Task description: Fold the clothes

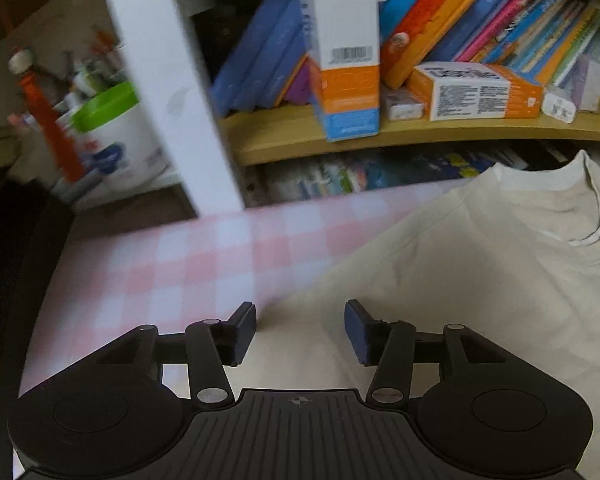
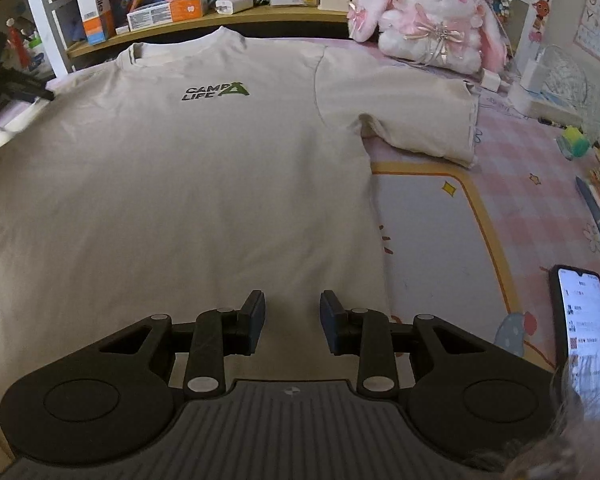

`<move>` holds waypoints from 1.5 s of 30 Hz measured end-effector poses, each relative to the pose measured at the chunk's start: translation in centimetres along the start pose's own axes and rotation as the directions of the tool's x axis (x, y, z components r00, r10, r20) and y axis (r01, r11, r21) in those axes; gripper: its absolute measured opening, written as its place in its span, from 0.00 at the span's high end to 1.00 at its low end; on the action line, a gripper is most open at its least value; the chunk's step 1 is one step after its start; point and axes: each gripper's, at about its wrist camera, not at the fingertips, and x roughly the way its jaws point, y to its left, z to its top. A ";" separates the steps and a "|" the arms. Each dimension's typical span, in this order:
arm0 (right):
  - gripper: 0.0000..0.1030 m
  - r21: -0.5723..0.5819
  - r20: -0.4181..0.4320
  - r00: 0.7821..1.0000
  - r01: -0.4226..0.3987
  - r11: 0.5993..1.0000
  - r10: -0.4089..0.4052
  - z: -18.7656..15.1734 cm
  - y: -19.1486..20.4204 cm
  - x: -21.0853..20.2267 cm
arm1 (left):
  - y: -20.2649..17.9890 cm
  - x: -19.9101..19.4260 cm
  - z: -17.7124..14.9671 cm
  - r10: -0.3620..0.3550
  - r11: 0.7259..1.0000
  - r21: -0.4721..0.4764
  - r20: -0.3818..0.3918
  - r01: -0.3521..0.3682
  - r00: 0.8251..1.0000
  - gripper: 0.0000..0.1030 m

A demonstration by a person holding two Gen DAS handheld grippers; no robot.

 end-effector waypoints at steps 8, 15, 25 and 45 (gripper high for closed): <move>0.72 0.019 -0.014 1.000 -0.009 1.000 0.009 0.8 -0.6 0.4 | -0.2 0.7 0.7 -0.135 0.991 0.000 -0.009 0.135 0.991 0.94; 0.72 0.021 0.001 1.000 0.001 1.000 -0.001 1.9 -0.9 1.4 | -0.5 2.0 2.1 -0.049 0.999 -0.020 0.000 0.049 0.999 0.94; 0.72 -0.037 0.036 0.999 -0.001 0.999 0.002 3.6 -0.6 3.2 | -0.7 3.3 4.0 0.087 0.995 -0.039 -0.011 -0.087 0.996 0.86; 0.67 0.006 0.050 0.999 0.001 1.000 -0.002 -0.1 -1.1 0.3 | -1.6 -19.4 -17.9 -0.040 0.963 -0.266 0.020 0.044 0.999 0.38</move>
